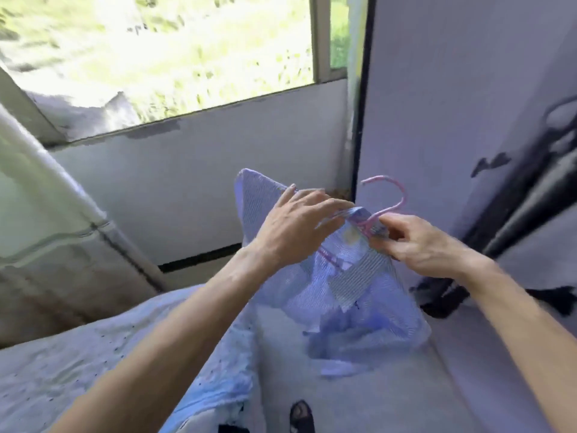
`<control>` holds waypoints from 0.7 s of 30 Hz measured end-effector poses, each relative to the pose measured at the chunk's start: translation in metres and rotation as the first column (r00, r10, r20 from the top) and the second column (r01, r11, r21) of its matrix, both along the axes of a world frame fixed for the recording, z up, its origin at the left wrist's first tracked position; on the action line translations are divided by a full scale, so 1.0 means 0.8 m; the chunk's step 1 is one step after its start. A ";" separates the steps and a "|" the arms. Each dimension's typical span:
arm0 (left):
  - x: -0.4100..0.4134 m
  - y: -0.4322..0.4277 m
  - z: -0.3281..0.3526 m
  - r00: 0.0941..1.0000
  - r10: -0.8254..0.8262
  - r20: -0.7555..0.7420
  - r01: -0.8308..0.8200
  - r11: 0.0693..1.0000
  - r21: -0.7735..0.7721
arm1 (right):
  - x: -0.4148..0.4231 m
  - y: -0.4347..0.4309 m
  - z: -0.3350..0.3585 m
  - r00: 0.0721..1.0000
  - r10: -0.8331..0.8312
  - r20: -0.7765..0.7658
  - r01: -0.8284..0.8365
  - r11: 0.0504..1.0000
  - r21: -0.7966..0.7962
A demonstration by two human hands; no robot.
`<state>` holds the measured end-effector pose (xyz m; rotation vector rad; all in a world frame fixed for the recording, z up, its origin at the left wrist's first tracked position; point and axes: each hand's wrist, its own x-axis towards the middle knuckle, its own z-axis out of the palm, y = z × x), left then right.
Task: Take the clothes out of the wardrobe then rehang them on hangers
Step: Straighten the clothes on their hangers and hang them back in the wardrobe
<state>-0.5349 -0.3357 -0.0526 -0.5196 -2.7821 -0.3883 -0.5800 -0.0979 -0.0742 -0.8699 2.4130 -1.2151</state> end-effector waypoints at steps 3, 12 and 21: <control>-0.054 0.059 -0.004 0.992 -0.122 -0.027 0.124 0.989 0.082 | 0.001 0.053 0.004 0.980 -0.196 -0.018 0.196 0.980 -0.013; -0.152 0.177 -0.044 0.903 -0.322 0.284 0.198 0.899 0.390 | 0.053 0.192 -0.033 0.704 -0.703 -0.106 0.709 0.684 0.169; -0.209 0.259 -0.084 0.814 -0.498 0.299 0.332 0.822 0.462 | 0.154 0.240 -0.059 0.479 -0.863 -0.163 0.786 0.339 0.516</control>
